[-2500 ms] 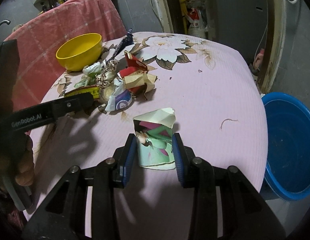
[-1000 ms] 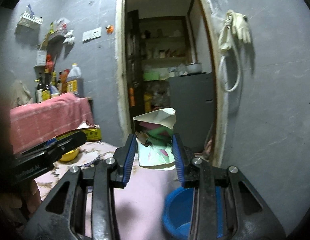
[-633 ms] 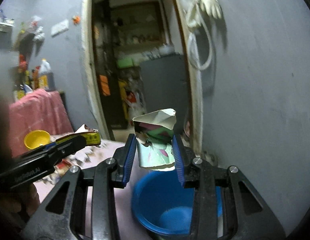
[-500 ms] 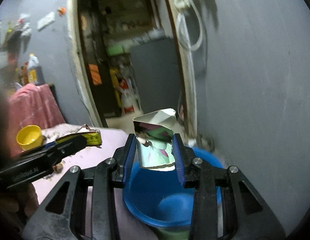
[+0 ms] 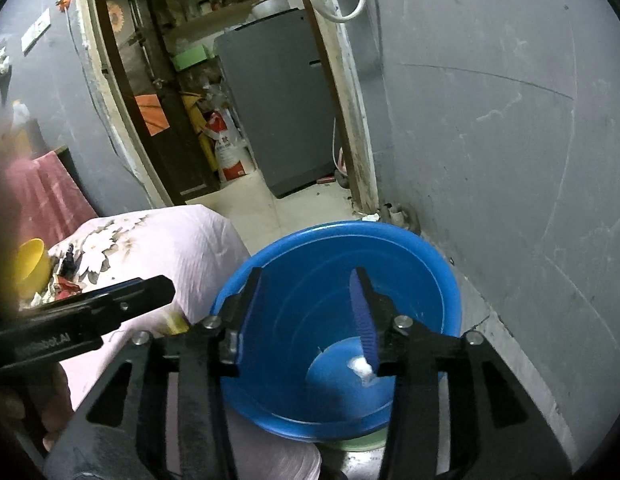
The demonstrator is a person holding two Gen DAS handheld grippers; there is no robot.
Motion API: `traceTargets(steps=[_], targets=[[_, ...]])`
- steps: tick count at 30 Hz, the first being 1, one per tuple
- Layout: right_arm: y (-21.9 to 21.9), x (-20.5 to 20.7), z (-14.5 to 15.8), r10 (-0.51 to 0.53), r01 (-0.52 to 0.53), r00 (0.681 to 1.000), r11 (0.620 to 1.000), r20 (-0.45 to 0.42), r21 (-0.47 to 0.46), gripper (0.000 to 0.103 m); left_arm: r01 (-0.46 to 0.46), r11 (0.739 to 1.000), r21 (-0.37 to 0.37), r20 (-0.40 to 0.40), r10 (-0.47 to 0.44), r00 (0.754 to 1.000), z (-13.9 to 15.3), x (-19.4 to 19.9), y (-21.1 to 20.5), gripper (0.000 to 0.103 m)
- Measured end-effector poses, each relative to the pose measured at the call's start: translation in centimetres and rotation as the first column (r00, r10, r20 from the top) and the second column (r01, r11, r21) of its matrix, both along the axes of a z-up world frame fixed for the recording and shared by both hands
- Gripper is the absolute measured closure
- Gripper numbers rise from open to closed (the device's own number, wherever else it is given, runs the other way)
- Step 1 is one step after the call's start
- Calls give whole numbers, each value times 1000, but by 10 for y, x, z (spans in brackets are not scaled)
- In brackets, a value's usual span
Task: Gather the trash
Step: 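Carry both items over the blue basin and open both tools to drop them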
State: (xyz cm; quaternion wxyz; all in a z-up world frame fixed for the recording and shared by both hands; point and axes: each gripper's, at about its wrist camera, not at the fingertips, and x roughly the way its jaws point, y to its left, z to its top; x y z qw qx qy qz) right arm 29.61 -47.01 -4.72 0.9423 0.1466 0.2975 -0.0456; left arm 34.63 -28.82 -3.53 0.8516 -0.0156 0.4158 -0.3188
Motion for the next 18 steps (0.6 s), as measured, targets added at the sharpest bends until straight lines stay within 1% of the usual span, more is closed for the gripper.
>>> traceTargets(steps=[3,5,7,8,11,13,14,17,18], targets=[[-3,-2,1,-12,12,1000,1000,1,7,46,-15,1000,-8,-3,15,1000,1,4,4,50],[-4,-7,5,-20,20,1000,1000,14,11,44,-32,999,-23,3,32,999,7,-1,10,49],[-3,-11,10,-21,21,999,1000,34,4,40,-50,998,-41,20,51,999,13,-4,16,45],[-1,-10,13,-21,21,999,1000,41,1,35,-58,997,-51,31,60,998,17,-7,19,43],[4,-17,25,-18,19,997,1000,78,-13,23,-86,993,-86,75,93,993,30,-14,33,35],[9,-23,34,-18,21,994,999,107,-25,18,-108,988,-106,110,120,987,40,-21,45,29],[12,-27,40,-16,20,992,999,125,-34,15,-115,987,-111,125,128,984,46,-24,50,28],[22,-35,53,-11,20,986,998,168,-52,8,-148,982,-118,196,169,966,61,-36,68,21],[26,-37,56,-8,19,983,998,183,-57,5,-165,979,-119,228,188,955,65,-41,74,16]])
